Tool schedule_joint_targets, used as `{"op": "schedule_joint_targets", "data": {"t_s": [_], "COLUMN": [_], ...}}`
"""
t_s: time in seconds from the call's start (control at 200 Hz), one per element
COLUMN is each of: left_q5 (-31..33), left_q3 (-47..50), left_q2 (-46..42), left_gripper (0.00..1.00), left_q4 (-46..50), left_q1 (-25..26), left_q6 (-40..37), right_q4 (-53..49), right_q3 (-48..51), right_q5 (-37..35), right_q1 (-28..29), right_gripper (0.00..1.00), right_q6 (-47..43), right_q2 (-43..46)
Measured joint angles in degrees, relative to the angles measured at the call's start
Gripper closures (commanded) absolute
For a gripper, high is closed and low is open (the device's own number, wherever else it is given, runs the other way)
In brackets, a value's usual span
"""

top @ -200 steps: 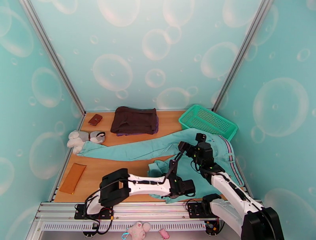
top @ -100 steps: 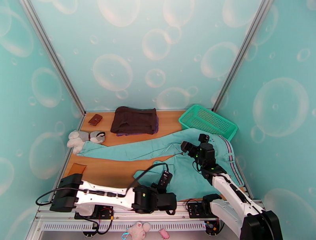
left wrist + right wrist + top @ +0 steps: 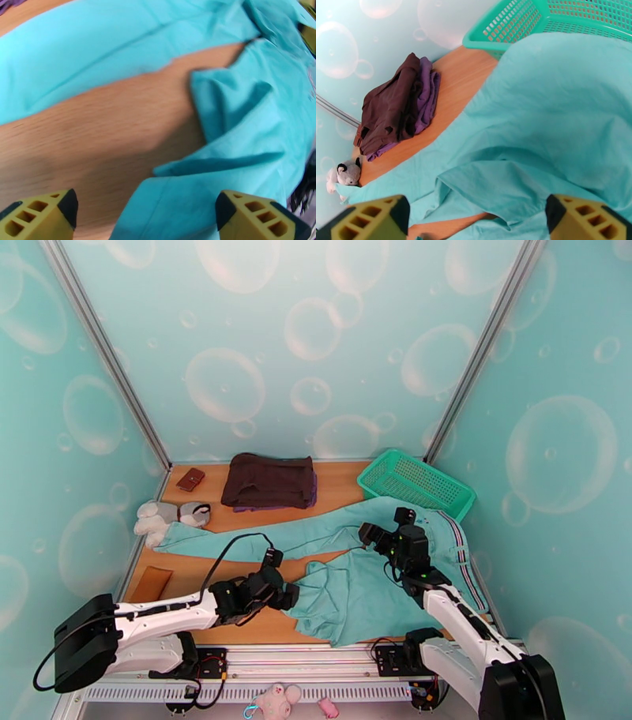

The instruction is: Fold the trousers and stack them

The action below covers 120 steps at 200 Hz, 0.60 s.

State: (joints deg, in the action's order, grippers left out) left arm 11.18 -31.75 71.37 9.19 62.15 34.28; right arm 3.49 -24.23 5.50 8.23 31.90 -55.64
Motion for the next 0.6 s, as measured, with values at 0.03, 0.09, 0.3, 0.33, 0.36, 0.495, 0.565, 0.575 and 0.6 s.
{"op": "schedule_joint_targets", "data": {"t_s": [0.03, 0.09, 0.3, 0.33, 0.36, 0.495, 0.565, 0.575, 0.6], "left_q5": [-1.77, -4.96, -10.16, -10.12, -9.66, -1.33, 6.64, 8.02, 11.13], "left_q3": [0.04, 0.44, 1.77, 1.77, 1.68, -3.65, -9.92, -10.93, -13.22], "left_q2": [0.2, 0.61, -0.24, -1.42, -2.97, -11.61, -14.05, -14.25, -14.47], "left_gripper": [0.19, 0.4, 1.0, 1.0, 1.0, 1.0, 1.0, 1.0, 1.0], "left_q4": [-1.4, -4.46, -7.69, -7.02, -5.75, 7.85, 17.44, 19.06, 22.27], "left_q1": [0.02, 0.02, 0.11, 0.13, 0.13, -0.39, -1.4, -1.55, -1.84], "left_q6": [-1.01, -2.86, -4.61, -4.44, -4.11, -0.68, 1.99, 2.78, 3.98], "right_q4": [0.0, 0.11, 0.13, 0.15, 0.15, 0.17, 0.17, 0.17, 0.17], "right_q3": [0.0, 0.0, 0.0, 0.0, 0.0, 0.0, 0.0, 0.0, 0.0], "right_q5": [0.24, 0.59, 0.79, 0.9, 0.94, 1.77, 2.36, 2.43, 2.56], "right_q1": [0.0, 0.0, -0.11, -0.11, -0.11, -0.2, -0.2, -0.2, -0.2], "right_gripper": [0.05, 0.04, 0.03, 0.03, 0.03, 0.03, 0.03, 0.03, 0.02], "right_q6": [0.0, 0.0, 0.0, 0.0, 0.0, 0.0, 0.0, 0.0, -0.02], "right_q2": [0.0, 0.0, 0.02, 0.02, 0.02, 0.0, 0.0, 0.0, 0.0]}}
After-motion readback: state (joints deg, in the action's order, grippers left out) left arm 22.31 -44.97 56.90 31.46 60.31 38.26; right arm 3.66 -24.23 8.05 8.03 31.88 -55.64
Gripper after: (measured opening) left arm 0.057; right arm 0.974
